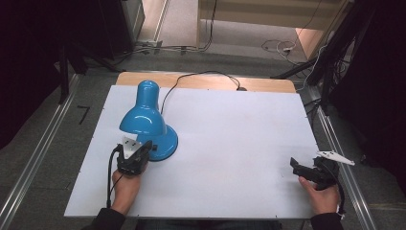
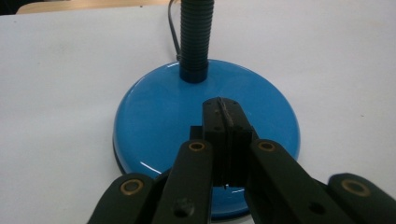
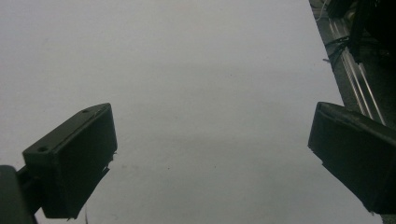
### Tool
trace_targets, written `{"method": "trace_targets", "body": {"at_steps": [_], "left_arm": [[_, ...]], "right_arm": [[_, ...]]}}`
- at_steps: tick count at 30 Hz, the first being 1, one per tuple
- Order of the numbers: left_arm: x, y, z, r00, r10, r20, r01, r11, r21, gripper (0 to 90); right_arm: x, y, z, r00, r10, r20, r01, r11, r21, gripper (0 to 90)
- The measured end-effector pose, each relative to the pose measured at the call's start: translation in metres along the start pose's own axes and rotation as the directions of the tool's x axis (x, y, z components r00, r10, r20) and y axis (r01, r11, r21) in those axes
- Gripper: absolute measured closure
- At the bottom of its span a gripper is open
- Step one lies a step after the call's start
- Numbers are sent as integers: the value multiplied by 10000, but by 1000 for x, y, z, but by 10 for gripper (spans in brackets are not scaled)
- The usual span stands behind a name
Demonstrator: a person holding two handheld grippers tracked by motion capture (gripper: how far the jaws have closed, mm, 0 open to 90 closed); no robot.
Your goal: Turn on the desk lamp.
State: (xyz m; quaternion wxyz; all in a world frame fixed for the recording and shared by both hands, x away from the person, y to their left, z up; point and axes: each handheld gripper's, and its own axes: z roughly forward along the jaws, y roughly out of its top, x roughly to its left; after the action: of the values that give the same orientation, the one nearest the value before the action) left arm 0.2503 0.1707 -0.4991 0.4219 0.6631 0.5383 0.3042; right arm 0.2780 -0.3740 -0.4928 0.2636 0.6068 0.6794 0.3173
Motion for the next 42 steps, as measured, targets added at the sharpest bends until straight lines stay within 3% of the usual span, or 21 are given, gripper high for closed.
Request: {"method": "trace_targets", "body": {"at_steps": [8, 18, 42], "left_arm": [[-3, 0, 2, 9998, 80, 193, -80, 10000, 6, 900], [0, 0, 6, 9991, -335, 256, 325, 9988, 373, 900], [0, -4, 12, 9987, -358, 354, 336, 9976, 598, 900]], "right_arm": [[0, 0, 0, 10000, 44, -19, -44, 10000, 34, 0], [0, 0, 0, 10000, 37, -45, -37, 10000, 27, 0], [-1, 0, 0, 9999, 77, -81, -76, 9999, 65, 0]]}}
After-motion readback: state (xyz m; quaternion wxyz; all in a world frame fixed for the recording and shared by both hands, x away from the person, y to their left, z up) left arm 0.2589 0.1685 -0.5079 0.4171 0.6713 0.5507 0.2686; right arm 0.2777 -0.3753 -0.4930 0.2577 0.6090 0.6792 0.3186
